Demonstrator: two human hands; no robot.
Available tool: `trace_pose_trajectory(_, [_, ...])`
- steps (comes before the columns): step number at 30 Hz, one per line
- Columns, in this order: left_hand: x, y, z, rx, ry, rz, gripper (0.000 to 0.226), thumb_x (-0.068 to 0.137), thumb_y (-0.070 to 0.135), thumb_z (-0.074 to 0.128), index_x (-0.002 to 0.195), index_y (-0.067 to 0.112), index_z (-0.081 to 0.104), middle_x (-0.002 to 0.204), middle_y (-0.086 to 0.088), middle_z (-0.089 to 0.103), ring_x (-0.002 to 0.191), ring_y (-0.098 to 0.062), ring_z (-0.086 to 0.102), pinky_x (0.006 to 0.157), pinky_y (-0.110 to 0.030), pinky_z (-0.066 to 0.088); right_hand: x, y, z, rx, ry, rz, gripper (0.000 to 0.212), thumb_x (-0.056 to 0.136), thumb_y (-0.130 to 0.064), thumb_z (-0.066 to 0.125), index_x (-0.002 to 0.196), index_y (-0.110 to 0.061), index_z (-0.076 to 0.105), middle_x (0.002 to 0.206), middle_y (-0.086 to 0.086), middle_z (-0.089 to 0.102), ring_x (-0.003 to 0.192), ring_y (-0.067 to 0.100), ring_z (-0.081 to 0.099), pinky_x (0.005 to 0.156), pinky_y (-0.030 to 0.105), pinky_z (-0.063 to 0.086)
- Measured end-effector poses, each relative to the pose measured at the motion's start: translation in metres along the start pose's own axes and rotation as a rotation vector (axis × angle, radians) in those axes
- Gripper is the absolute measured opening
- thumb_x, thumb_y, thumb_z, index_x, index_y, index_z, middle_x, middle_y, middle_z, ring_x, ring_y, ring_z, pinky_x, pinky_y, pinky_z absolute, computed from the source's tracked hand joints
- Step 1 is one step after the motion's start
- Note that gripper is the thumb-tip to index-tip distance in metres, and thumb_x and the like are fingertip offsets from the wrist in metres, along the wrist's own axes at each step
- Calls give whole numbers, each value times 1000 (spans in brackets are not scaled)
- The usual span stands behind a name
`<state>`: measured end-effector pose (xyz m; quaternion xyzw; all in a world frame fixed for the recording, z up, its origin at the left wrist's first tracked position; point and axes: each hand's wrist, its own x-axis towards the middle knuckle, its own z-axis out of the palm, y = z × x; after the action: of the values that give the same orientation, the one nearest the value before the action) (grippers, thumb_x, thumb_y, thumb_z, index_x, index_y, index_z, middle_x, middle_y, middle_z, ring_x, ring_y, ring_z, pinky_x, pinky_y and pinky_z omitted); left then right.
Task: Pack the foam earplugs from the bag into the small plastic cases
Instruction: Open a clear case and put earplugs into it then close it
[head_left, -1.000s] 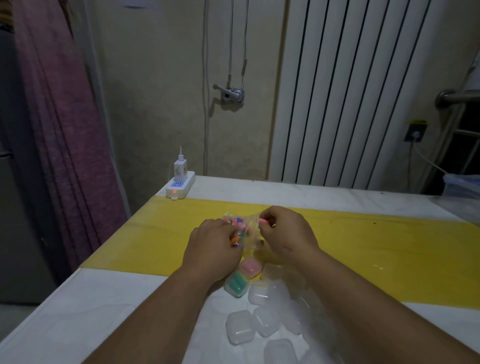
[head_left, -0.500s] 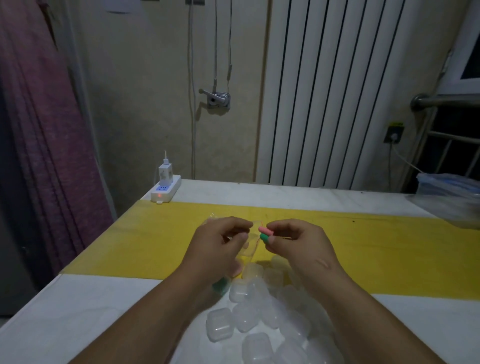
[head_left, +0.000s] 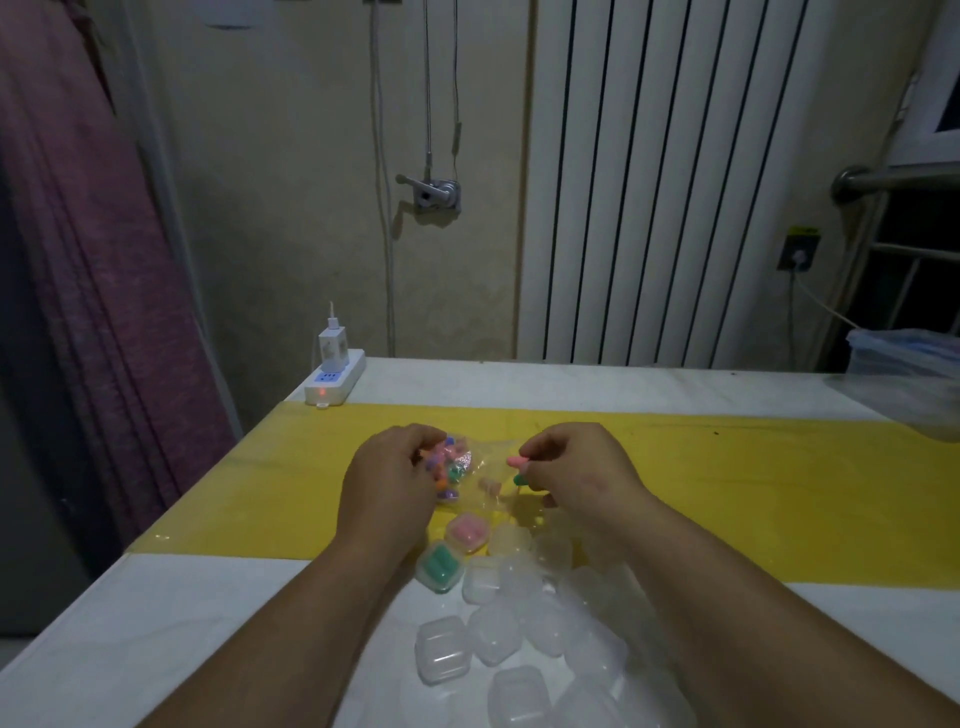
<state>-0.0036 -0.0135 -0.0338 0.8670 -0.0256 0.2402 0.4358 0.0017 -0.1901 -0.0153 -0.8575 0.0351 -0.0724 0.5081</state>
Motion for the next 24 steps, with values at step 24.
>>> trace_pose_trajectory(24, [8, -17, 8, 33, -98, -63, 44, 87, -5, 49, 117, 22, 67, 108, 4, 63, 87, -7, 53, 62, -3, 36, 38, -14, 51, -277, -142, 12, 25, 79, -1, 52, 66, -15, 67, 69, 7, 62, 70, 25, 57, 62, 32, 48])
